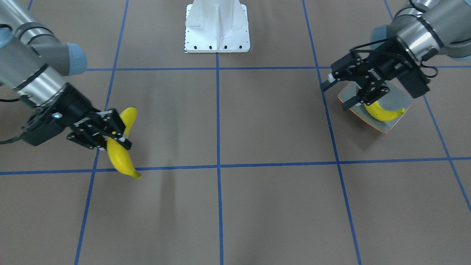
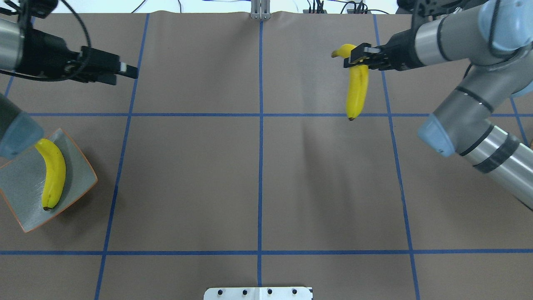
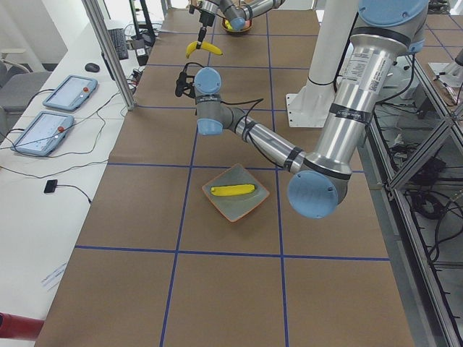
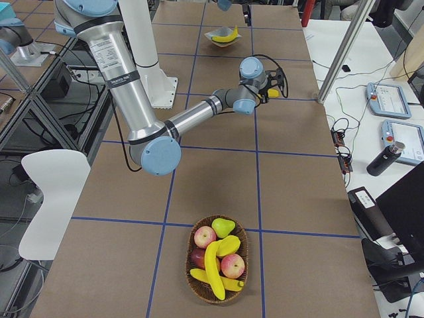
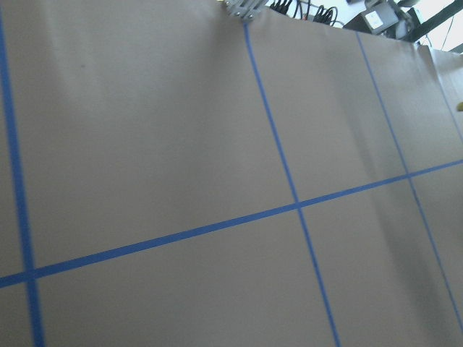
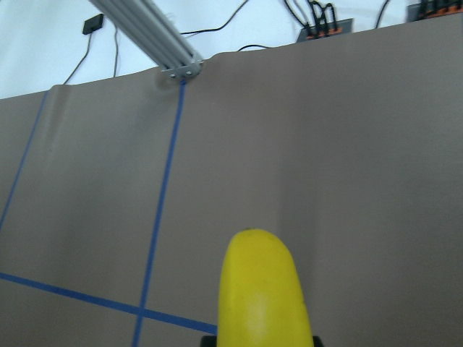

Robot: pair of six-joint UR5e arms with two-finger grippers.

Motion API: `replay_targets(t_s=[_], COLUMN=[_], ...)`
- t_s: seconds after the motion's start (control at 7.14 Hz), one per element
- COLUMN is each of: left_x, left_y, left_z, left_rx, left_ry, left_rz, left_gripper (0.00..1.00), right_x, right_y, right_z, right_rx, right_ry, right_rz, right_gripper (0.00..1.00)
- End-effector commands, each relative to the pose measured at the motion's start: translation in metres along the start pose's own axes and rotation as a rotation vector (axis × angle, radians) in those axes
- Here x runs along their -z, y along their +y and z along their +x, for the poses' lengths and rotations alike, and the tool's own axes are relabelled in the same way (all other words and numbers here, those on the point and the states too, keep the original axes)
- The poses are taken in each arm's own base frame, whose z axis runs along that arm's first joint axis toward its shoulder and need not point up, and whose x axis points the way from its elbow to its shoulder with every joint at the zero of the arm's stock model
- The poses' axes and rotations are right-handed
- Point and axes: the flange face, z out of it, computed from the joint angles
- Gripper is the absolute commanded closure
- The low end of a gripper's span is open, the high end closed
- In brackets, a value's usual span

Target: Transfer all bananas from basket to plate

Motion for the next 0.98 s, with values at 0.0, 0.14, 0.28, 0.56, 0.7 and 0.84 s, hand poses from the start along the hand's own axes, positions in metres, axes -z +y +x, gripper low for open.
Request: replay_targets(t_s=[0.0,0.14,0.28,0.56,0.7,0.84], left_x=[-0.054,-0.054,-0.067,-0.082,-0.083,-0.085], left_y=[0.016,0.013,0.022,0.035,0.037,0.04], left_z=[0.078,0.096,0.112,0.121,0.12,0.116], left_rx=[0.067,0.099,0.098,0.097,0.1,0.104], left_ry=[0.097,0.124,0.146,0.156,0.153,0.147], left_rz=[0.013,0.012,-0.005,0.017,0.013,0.006], left_gripper=[0.0,0.0,0.0,0.0,0.0,0.0], right_x=[-0.044,-0.048,-0.045,-0.037,-0.029,-0.027], right_y=[0.052,0.067,0.077,0.084,0.084,0.084], right_z=[-0.093,-0.112,-0.139,-0.173,-0.178,-0.181], right_rx=[-0.088,-0.093,-0.089,-0.163,-0.161,-0.159], right_ry=[-0.109,-0.133,-0.175,-0.23,-0.241,-0.249], right_rz=[0.058,0.076,0.079,0.064,0.067,0.067], right_gripper=[1.0,1.0,1.0,1.0,1.0,1.0])
